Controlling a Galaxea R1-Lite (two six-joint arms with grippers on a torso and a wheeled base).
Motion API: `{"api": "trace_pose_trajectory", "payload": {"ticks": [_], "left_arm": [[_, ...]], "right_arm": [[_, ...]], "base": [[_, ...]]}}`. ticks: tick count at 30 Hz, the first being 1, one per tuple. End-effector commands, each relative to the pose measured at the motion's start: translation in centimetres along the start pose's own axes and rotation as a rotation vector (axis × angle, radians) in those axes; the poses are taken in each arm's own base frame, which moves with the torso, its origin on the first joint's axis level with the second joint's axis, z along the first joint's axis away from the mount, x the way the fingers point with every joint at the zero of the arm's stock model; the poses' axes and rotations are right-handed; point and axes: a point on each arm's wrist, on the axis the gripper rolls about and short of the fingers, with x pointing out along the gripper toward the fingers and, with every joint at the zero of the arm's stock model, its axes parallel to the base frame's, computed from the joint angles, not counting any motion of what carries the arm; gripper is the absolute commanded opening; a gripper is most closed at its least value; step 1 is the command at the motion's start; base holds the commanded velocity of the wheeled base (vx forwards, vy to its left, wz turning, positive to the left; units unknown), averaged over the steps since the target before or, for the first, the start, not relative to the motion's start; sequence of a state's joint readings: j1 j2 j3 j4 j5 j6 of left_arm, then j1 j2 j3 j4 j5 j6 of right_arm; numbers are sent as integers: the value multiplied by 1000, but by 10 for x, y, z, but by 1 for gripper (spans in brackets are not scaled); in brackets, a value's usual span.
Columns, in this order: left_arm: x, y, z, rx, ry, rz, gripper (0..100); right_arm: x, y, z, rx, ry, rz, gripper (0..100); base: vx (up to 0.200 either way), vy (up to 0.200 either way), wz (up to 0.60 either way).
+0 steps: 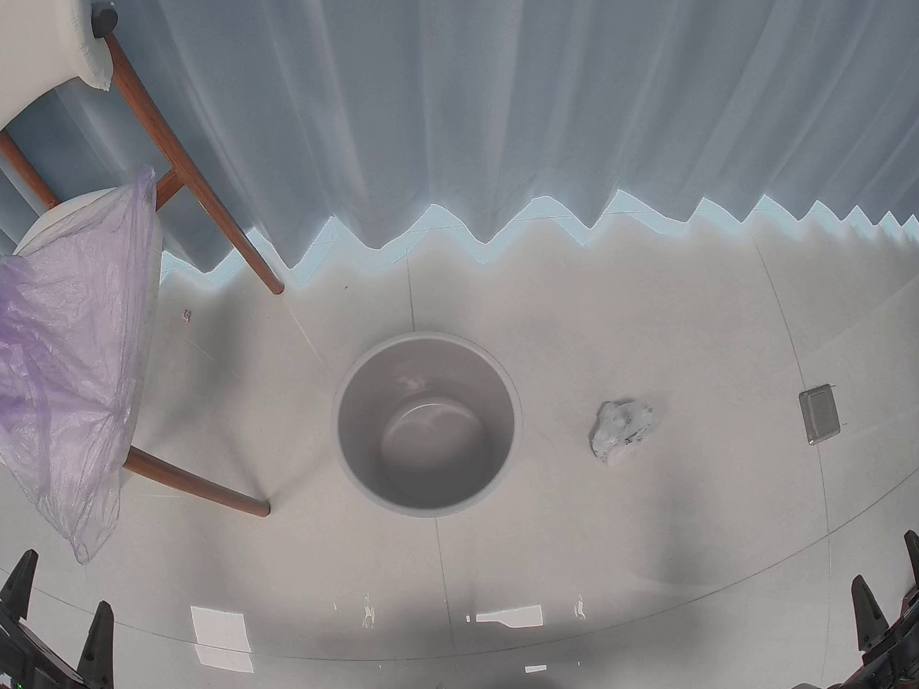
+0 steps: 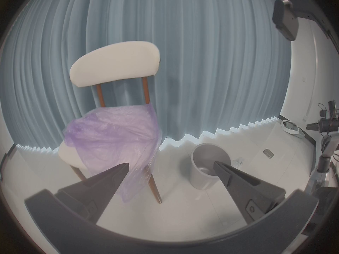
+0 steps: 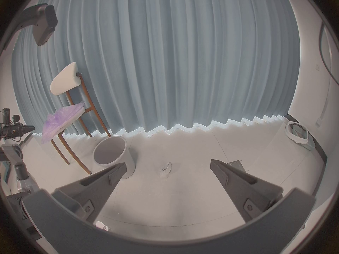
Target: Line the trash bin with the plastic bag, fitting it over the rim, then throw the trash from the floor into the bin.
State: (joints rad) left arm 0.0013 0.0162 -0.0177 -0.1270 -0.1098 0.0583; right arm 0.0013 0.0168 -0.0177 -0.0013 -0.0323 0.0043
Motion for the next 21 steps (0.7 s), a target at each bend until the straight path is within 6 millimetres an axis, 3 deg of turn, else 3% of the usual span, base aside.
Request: {"api": "trace_pose_trajectory", "payload": {"ticks": [1, 4, 10, 15, 16, 19, 21], "left_arm": [[-1, -1, -5, 31, -4, -8, 100], [-1, 0, 5, 54, -13, -16, 100], [24, 8, 57, 24, 65, -50, 100], [62, 11, 97, -2, 136, -60, 100], [63, 11, 98, -2, 139, -59, 100], [100, 14, 128, -3, 172, -50, 100], [118, 16, 137, -2, 191, -44, 100]], "right_arm": [[0, 0, -5, 0, -1, 0, 100], [0, 0, -5, 0, -2, 0, 100], [0, 0, -5, 2, -2, 0, 100], [0, 0, -5, 2, -2, 0, 100], [0, 0, -5, 2, -2, 0, 100], [0, 0, -5, 5, -2, 0, 100], [0, 0, -5, 7, -2, 0, 100]], "base": [[0, 0, 0], [0, 0, 0], [0, 0, 0], [0, 0, 0], [0, 0, 0], [0, 0, 0], [0, 0, 0]]}}
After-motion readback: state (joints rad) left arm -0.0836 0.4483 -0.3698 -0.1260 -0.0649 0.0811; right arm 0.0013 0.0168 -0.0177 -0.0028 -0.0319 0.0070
